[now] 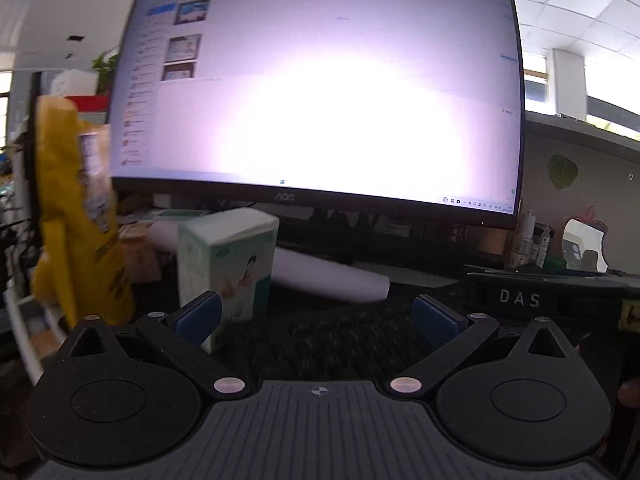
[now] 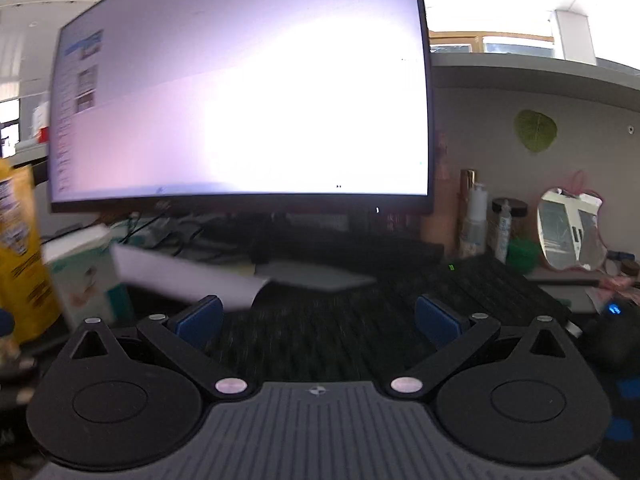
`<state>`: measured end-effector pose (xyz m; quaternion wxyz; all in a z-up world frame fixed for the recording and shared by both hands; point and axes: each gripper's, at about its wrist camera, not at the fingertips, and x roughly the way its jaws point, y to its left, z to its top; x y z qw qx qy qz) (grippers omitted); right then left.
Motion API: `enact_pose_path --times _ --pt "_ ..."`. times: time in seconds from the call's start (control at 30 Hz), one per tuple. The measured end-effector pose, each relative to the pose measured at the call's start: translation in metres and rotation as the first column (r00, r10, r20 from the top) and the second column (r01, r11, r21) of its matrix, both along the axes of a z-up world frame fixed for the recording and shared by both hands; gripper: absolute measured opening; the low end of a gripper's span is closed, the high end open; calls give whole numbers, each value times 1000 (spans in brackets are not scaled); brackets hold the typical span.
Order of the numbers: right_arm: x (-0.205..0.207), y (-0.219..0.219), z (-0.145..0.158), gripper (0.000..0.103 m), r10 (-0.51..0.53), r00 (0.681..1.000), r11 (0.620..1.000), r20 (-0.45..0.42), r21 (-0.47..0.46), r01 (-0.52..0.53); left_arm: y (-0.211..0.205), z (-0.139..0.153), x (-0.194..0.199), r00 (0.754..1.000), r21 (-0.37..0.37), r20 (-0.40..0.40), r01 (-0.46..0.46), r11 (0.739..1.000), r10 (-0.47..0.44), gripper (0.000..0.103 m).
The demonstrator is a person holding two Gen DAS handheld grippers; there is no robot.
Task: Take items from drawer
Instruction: 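Carry both tools back from the desk toward the open white drawer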
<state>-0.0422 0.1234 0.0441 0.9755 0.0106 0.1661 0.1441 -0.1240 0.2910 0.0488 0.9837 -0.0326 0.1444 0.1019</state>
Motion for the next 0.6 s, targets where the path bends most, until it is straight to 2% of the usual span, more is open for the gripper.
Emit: enact_pose_path --times 0.1,0.17,0.3,0.4,0.5,0.6 --pt "17 10 0 103 -76 997 997 26 -25 77 8 8 24 996 37 31 78 996 -79 102" --pt "21 8 -1 103 -76 997 997 20 -28 76 9 10 27 993 44 51 109 993 -111 103" --pt "21 4 0 103 -46 999 999 8 -1 46 5 8 19 995 29 16 94 995 -95 103" --pt "16 1 5 103 -20 1000 999 8 33 20 -3 13 1 998 47 -7 69 997 -68 103" --pt "13 3 5 103 10 1000 999 -2 47 -10 -9 17 -21 1000 72 1 21 997 -21 103" --pt "9 11 6 103 42 999 998 -1 38 -42 -13 11 -37 999 55 -12 -38 998 39 103"
